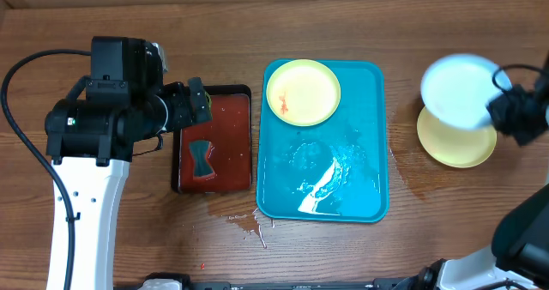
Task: Clean dirty plates on tray and stack at the side
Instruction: 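Carry the white plate right and stack it on the yellow plate, then drag the remaining yellow plate down to the tray center with the right gripper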
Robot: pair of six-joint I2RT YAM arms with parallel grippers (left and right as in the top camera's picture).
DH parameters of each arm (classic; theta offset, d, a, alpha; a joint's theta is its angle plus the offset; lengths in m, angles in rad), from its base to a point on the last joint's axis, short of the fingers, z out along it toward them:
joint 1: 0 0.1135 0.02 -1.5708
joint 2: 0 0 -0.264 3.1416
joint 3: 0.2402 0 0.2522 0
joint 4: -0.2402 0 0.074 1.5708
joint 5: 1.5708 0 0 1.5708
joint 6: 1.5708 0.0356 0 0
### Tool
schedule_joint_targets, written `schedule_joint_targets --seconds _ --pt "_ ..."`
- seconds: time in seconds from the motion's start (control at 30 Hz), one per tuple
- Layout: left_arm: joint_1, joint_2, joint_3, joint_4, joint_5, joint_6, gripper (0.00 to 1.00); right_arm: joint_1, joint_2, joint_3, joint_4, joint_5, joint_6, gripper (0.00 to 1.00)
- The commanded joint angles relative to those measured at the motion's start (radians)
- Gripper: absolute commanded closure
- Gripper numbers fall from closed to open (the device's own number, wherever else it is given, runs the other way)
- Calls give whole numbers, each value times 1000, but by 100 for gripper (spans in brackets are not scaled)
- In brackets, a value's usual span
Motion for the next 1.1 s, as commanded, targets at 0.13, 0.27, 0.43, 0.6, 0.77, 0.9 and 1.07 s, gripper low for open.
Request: schedule_joint_targets --seconds 0.13,0.27,0.43,0.6,0.77,0.9,1.07 --pt "-2 -7 15 1 8 8 0 -15 -28 -163 116 8 2 73" --pt "-2 -7 15 1 8 8 0 24 -49 -110 114 -116 -122 66" --pt "-2 -7 15 1 8 8 0 162 -124 -32 102 -251 -261 64" --pt "-2 -7 15 1 8 7 0 389 -151 -19 87 -40 -253 54" --pt "-2 -7 15 1 8 8 0 523 -134 -27 72 193 -82 44" --pt "-2 -7 15 1 8 8 0 561 -130 -27 209 11 -271 44" --pt "-2 -7 15 1 8 8 0 595 -90 -29 340 -92 -349 44"
